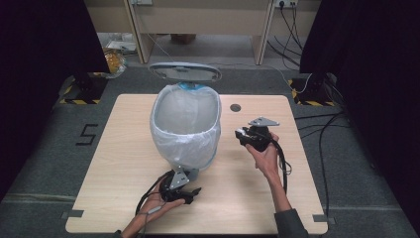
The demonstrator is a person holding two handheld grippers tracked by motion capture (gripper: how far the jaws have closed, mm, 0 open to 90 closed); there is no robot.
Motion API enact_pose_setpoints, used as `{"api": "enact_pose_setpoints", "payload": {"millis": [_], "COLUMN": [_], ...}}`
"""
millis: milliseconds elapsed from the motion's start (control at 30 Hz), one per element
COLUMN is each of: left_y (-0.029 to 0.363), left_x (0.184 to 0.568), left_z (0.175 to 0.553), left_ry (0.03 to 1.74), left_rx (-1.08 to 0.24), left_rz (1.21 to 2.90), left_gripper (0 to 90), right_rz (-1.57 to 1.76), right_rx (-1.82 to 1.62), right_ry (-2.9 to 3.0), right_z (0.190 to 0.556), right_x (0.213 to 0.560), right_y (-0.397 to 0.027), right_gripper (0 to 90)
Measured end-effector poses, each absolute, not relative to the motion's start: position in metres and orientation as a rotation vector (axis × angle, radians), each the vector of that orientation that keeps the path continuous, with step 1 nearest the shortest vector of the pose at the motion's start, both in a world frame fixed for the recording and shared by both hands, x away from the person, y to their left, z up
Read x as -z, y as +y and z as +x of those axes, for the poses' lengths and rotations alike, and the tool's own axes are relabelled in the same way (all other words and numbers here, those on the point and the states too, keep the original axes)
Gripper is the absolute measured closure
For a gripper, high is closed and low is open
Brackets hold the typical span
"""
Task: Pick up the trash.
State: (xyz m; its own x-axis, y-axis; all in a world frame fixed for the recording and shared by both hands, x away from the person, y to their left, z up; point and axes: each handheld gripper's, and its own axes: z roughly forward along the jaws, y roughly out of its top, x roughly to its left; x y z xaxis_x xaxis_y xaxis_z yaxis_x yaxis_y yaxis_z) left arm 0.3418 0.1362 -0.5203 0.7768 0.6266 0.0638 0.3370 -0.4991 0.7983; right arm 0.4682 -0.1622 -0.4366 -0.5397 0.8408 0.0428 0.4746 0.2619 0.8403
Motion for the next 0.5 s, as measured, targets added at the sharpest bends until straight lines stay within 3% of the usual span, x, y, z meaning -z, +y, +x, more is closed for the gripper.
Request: {"api": "enact_pose_setpoints", "payload": {"millis": [500], "left_y": [0.136], "left_x": [0.521], "left_z": [0.342], "left_ry": [0.716], "left_rx": [-0.439], "left_rz": [2.118], "left_gripper": [27.2], "right_rz": [1.089], "right_rx": [-1.271], "right_ry": [2.111], "right_z": [0.432], "right_x": [0.375], "right_y": [-0.164], "right_gripper": [61.7]}}
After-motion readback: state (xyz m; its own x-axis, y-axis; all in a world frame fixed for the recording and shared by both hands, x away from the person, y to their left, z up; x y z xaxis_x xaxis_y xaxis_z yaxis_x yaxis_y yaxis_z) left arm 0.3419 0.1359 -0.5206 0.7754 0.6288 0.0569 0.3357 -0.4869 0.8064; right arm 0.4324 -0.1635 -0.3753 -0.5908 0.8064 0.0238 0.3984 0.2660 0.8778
